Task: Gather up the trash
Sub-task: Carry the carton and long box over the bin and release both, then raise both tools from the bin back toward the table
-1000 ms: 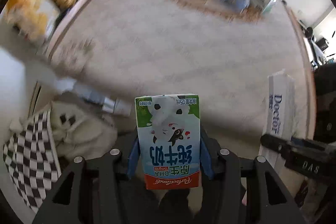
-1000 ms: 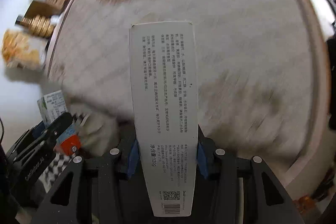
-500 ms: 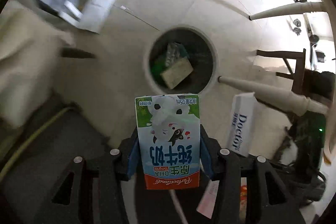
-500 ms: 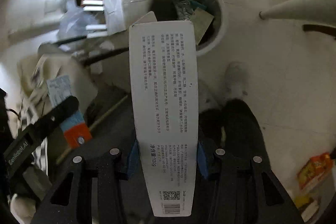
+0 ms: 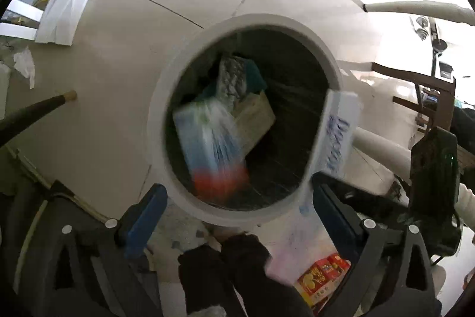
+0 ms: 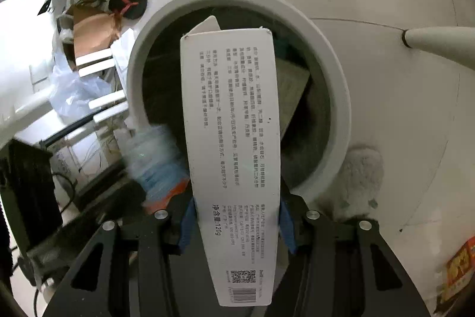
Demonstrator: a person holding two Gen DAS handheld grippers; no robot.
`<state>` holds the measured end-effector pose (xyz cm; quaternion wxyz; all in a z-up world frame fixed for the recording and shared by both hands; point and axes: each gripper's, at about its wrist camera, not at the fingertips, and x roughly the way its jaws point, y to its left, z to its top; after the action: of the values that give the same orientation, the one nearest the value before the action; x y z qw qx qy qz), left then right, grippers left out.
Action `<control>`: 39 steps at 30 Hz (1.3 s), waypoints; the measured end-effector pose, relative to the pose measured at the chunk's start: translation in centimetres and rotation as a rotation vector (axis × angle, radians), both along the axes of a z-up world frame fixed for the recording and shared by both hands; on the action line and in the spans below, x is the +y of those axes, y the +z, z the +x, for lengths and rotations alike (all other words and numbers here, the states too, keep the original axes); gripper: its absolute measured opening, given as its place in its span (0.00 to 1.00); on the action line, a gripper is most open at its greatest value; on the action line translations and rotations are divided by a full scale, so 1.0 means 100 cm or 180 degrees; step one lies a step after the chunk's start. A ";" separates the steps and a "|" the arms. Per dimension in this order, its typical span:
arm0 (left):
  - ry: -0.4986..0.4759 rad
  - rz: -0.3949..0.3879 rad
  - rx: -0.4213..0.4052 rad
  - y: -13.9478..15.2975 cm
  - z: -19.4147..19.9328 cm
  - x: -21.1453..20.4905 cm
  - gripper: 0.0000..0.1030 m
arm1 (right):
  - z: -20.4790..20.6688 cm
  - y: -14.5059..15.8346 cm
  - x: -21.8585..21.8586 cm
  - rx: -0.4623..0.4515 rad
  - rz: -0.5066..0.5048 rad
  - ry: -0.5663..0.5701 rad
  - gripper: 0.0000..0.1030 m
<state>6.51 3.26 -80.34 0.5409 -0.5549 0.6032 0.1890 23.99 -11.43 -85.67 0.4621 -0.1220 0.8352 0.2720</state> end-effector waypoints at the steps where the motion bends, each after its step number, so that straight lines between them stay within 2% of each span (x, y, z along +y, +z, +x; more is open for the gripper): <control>1: 0.0011 0.0021 0.0026 0.002 -0.002 0.000 0.98 | 0.002 -0.001 -0.001 -0.0002 0.0028 -0.0034 0.87; 2: 0.0016 0.0076 0.0062 0.005 -0.004 0.000 0.98 | 0.005 -0.003 0.001 -0.0050 0.0033 -0.0032 0.99; 4: -0.0016 0.0271 0.0164 0.014 -0.008 0.000 0.98 | 0.007 -0.004 0.002 -0.0222 -0.0026 0.0034 1.00; 6: -0.0109 0.0634 0.0349 0.026 -0.011 -0.005 0.98 | 0.007 -0.001 0.002 -0.0417 -0.0089 0.0143 1.00; 8: -0.0209 0.0920 0.0530 0.036 -0.015 -0.012 0.98 | 0.000 0.010 0.001 -0.0781 -0.0201 0.0417 1.00; 11: -0.0279 0.1154 0.0665 0.051 -0.023 -0.027 0.98 | -0.013 0.024 -0.002 -0.1210 -0.0284 0.0736 1.00; 13: -0.0314 0.1203 0.0718 0.057 -0.028 -0.037 0.98 | -0.024 0.034 -0.007 -0.1406 -0.0334 0.0832 1.00; 18: -0.0327 0.1247 0.0824 0.078 -0.039 -0.055 0.98 | -0.041 0.055 -0.016 -0.1529 -0.0326 0.0884 1.00; 26: -0.0311 0.1299 0.0796 0.121 -0.052 -0.064 0.98 | -0.060 0.106 -0.018 -0.1662 -0.0139 0.0952 0.99; 32: -0.0220 0.1320 0.0788 0.174 -0.069 -0.076 0.98 | -0.074 0.168 -0.025 -0.1698 -0.0011 0.0929 0.99; 39: -0.0187 0.1355 0.0767 0.260 -0.086 -0.091 0.98 | -0.090 0.256 -0.040 -0.1691 0.0023 0.0904 0.99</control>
<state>-2.11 -5.85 -54.37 0.5751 -0.3840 0.6258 0.3607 14.95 -15.44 -60.07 0.6221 -0.3029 0.6587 0.2955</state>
